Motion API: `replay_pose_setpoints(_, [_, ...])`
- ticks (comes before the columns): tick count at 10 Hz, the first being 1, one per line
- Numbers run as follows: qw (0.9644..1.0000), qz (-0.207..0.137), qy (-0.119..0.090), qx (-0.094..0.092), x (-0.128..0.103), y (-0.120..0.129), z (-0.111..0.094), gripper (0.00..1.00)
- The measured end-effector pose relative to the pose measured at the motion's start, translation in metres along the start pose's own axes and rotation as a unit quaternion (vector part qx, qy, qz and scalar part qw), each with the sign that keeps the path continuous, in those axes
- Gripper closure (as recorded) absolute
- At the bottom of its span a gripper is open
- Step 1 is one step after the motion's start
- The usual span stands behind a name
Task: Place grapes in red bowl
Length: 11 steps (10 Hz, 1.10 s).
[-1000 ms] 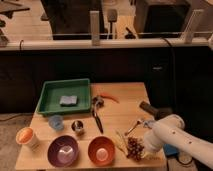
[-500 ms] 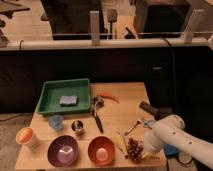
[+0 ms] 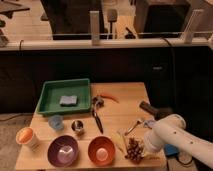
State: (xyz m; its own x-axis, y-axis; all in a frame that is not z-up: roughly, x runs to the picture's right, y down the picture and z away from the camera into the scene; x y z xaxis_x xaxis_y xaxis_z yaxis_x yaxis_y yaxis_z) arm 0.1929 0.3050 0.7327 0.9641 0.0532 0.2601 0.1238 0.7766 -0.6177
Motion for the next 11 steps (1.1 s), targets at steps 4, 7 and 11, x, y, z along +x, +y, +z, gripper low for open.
replay_pose_setpoints(4, [0.9996,-0.017,0.003,0.024,-0.019,-0.009,-0.032,1.00])
replay_pose_setpoints(7, [0.9991,-0.028,0.005,0.032,-0.032,-0.013,-0.030,0.94])
replay_pose_setpoints(11, [0.9970,-0.053,0.012,0.056,-0.055,-0.031,-0.072,0.98])
